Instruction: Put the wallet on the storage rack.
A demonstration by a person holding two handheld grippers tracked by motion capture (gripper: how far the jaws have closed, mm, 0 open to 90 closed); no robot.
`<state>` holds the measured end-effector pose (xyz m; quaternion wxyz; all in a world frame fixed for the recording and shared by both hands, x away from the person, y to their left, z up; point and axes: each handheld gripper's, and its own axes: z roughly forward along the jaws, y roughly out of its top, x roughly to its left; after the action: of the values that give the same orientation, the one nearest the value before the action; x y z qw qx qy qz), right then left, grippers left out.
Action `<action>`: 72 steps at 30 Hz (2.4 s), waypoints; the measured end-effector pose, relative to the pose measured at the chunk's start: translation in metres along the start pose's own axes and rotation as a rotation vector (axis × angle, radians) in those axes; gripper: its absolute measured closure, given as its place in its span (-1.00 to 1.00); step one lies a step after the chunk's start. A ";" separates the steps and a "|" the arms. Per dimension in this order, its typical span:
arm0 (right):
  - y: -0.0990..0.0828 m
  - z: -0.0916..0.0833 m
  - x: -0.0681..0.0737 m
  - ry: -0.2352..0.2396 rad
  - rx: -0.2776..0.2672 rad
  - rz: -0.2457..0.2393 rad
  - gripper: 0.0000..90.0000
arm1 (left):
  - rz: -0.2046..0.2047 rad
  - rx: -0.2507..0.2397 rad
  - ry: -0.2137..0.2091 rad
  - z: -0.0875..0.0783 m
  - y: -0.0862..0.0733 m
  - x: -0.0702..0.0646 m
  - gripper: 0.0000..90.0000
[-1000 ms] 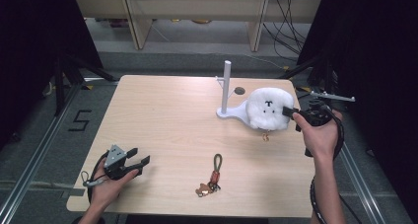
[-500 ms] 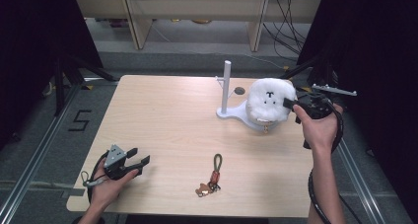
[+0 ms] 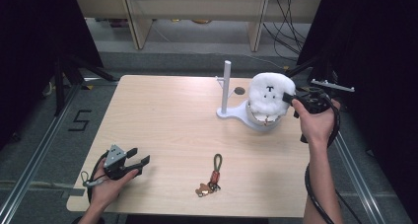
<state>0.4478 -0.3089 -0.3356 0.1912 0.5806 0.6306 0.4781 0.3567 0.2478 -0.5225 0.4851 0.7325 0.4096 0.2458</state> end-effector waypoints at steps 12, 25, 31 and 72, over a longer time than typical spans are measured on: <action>0.002 0.012 -0.003 -0.012 -0.027 0.016 0.75 | -0.031 -0.006 -0.005 0.000 -0.001 -0.001 -0.16; 0.000 0.031 -0.019 -0.021 -0.094 0.033 0.75 | -0.047 0.001 0.001 -0.001 -0.001 -0.002 -0.17; -0.004 0.036 -0.023 -0.037 -0.102 0.052 0.75 | -0.047 0.000 0.001 0.000 -0.001 -0.002 -0.17; -0.034 0.066 -0.031 -0.218 0.107 -0.133 0.65 | 0.007 0.001 0.001 0.000 0.000 0.000 -0.17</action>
<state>0.4893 -0.3074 -0.4044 0.2584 0.5955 0.6678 0.3642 0.3565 0.2478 -0.5224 0.4836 0.7340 0.4075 0.2475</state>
